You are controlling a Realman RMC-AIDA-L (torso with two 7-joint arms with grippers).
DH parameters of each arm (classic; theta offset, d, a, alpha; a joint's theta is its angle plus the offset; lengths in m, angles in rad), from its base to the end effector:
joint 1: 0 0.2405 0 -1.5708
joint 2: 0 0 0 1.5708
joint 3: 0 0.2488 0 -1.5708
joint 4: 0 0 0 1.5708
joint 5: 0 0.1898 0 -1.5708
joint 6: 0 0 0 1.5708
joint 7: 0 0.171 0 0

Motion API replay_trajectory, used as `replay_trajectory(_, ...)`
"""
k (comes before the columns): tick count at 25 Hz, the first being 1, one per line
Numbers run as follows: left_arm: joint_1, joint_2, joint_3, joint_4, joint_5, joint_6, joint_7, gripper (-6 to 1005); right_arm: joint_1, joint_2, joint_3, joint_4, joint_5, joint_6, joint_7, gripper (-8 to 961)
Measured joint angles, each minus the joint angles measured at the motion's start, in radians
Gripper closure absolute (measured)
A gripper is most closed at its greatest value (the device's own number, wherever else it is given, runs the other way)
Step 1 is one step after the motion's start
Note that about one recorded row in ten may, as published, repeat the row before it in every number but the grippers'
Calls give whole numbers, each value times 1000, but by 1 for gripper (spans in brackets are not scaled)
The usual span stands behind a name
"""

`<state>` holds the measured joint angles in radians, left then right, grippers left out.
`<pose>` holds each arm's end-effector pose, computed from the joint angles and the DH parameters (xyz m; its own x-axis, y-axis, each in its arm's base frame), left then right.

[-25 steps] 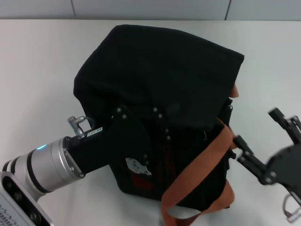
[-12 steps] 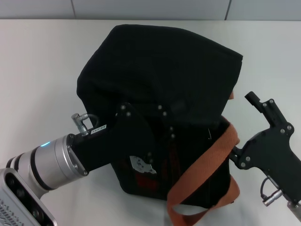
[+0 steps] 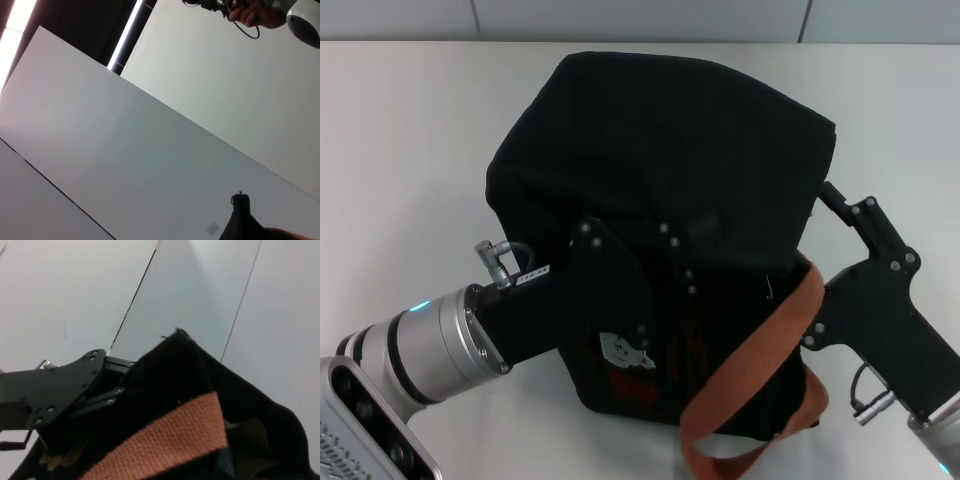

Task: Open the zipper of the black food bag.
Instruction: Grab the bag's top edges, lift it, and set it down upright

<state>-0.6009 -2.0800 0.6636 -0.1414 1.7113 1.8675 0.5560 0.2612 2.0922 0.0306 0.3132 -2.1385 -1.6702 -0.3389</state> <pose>-0.1657 0.2365 -0.0629 0.3954 -0.8516 0.3441 -0.2780 -0.4680 -0.8389 0.2190 0.2114 -0.0691 0.7102 0.4586 -0.5341 -0.2574 -0.5370 -0.8033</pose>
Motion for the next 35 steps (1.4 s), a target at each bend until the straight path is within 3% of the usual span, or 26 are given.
replay_trajectory(10,0,0,1,-2,2,1,2,913,1,0,4,31,5,47,-106,213)
replay_trajectory(23,0,0,2,-1,2,2,4,912,-35,0,-3,46,-2,19,-183,740)
replay_trajectory(35,0,0,0,-1,7,4,4,913,-26,0,-18,51,-6,25,-234,627)
